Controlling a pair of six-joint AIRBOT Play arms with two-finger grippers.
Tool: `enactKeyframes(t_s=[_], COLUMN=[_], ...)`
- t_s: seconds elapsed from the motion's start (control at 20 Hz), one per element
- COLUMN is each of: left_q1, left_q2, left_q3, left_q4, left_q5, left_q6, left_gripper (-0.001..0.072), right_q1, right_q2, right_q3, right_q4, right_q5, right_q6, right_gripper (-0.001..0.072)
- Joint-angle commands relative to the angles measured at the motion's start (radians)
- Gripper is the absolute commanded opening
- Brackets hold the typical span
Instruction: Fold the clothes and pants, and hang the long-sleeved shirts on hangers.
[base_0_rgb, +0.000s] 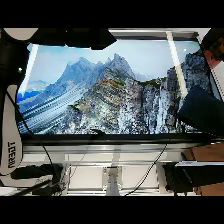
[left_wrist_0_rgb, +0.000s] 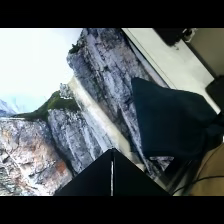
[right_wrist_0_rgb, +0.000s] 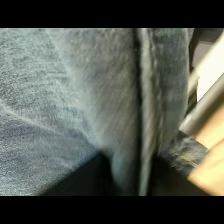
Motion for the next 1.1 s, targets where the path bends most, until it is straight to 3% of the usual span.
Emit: enactKeyframes(t_s=[0.0,0.15,0.25,0.35,0.45,0.7,0.95,1.05], left_q1=[0.001,0.006,0.033,0.083,0.143,0.315,0.401,0.401], left_q2=[0.000,0.001,0.002,0.004,0.013,0.064,0.091,0.089], left_q3=[0.000,0.000,0.000,0.000,0.000,0.000,0.000,0.000], left_q4=[0.046,0.150,0.172,0.172,0.172,0.172,0.172,0.172], left_q5=[0.000,-0.002,-0.006,-0.031,-0.092,-0.288,-0.397,-0.417], left_q6=[0.001,0.000,0.000,0.000,0.000,0.000,0.000,0.000], left_gripper=[0.0023,0.0023,0.0023,0.0022,0.0021,0.0021,0.0021,0.0022], right_q1=[-0.018,-0.018,-0.009,0.043,0.142,0.517,0.834,0.916], right_q2=[0.002,0.004,0.022,0.044,0.063,0.086,0.085,0.085], right_q3=[0.042,0.188,0.274,0.333,0.365,0.375,0.375,0.375], right_q4=[-0.014,0.078,0.348,0.670,0.828,0.872,0.663,0.648], right_q5=[0.081,0.136,0.102,0.064,0.049,0.042,-0.076,-0.106], right_q6=[0.066,0.139,0.134,0.069,0.053,0.035,0.010,0.010], right_gripper=[0.0402,0.0402,0.0385,0.0022,0.0015,0.0015,0.0016,0.0016])
